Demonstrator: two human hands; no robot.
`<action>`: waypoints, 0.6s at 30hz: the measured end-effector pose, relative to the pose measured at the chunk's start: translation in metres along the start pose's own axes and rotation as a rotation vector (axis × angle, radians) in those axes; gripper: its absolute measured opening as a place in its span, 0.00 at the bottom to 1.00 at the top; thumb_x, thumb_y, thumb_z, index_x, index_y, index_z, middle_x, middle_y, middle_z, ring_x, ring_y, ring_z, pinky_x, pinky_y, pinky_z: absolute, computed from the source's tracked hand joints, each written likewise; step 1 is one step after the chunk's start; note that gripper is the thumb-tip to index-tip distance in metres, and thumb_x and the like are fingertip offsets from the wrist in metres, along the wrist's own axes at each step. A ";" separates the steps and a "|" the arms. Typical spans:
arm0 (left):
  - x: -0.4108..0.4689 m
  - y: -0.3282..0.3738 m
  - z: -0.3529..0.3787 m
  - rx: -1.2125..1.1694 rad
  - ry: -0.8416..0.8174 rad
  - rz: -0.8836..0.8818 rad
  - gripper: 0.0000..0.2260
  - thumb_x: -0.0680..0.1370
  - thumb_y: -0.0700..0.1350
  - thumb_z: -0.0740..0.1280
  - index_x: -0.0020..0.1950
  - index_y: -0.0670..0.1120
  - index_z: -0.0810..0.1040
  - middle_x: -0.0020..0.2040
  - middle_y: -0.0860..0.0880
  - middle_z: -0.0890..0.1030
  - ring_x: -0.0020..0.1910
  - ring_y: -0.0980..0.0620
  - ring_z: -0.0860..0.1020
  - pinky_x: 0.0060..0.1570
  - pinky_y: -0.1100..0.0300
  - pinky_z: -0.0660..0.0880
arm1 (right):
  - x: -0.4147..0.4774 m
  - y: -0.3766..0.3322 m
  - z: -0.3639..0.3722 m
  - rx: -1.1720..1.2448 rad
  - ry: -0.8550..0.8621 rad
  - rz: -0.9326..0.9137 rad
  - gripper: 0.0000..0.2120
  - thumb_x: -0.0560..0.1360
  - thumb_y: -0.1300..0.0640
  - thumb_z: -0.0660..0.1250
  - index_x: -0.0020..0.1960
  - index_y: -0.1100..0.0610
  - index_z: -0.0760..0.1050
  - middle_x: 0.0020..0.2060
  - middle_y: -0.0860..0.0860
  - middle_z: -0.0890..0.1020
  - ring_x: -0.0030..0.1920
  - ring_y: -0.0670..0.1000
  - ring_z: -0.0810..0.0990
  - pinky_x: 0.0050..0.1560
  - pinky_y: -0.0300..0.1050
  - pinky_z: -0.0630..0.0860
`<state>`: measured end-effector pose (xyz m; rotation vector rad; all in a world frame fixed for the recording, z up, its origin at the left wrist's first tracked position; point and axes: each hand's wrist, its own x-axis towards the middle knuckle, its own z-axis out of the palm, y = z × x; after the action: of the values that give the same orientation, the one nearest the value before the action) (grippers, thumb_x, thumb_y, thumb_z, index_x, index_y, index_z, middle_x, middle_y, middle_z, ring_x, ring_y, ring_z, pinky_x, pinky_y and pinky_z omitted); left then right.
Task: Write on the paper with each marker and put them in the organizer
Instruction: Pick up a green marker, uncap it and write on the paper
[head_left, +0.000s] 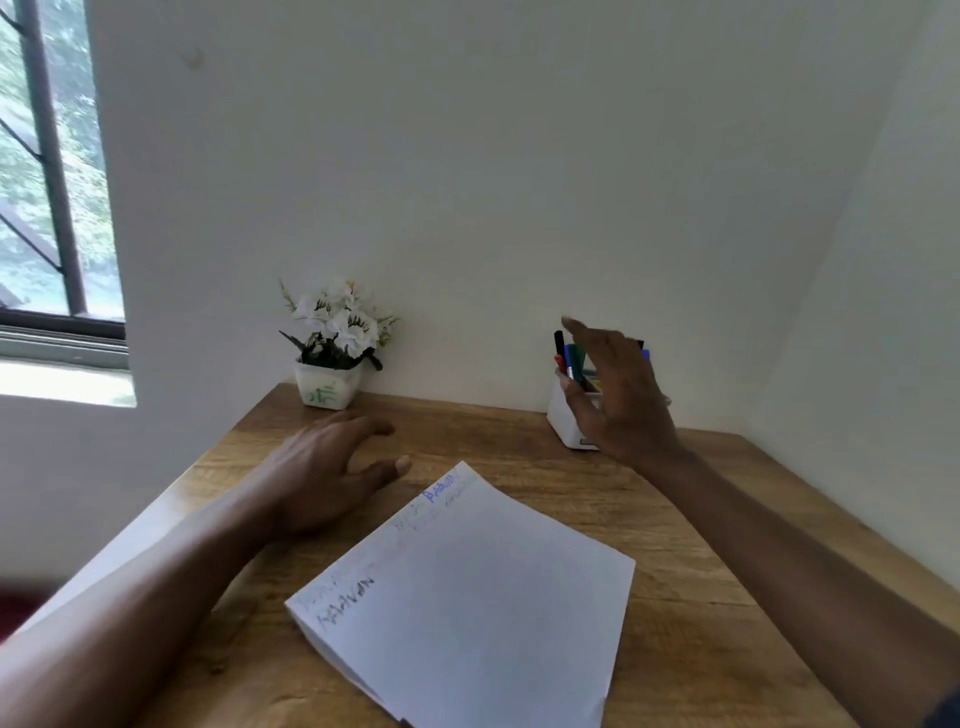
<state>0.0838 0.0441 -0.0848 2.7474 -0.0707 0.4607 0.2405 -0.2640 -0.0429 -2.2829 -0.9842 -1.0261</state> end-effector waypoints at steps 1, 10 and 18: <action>-0.003 0.001 -0.005 -0.021 0.088 0.020 0.31 0.76 0.71 0.58 0.71 0.54 0.75 0.70 0.52 0.77 0.53 0.54 0.78 0.56 0.56 0.72 | -0.012 -0.015 -0.007 0.134 -0.008 -0.012 0.29 0.78 0.57 0.70 0.76 0.47 0.67 0.64 0.47 0.76 0.66 0.50 0.74 0.67 0.54 0.73; -0.090 0.077 -0.024 -0.005 0.256 -0.040 0.32 0.73 0.74 0.56 0.66 0.55 0.77 0.66 0.55 0.78 0.64 0.51 0.76 0.61 0.45 0.75 | -0.104 -0.079 -0.056 0.412 -0.486 0.055 0.25 0.77 0.40 0.68 0.73 0.38 0.69 0.73 0.36 0.72 0.72 0.39 0.69 0.71 0.48 0.68; -0.143 0.121 -0.001 0.184 -0.033 -0.196 0.37 0.71 0.79 0.50 0.74 0.60 0.68 0.76 0.60 0.68 0.72 0.54 0.70 0.71 0.47 0.64 | -0.119 -0.087 -0.051 0.222 -0.755 0.110 0.30 0.76 0.30 0.61 0.75 0.38 0.67 0.78 0.39 0.66 0.78 0.45 0.61 0.77 0.51 0.58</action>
<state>-0.0649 -0.0698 -0.0901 2.9027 0.2418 0.3856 0.0957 -0.2904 -0.0939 -2.5209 -1.1472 0.0337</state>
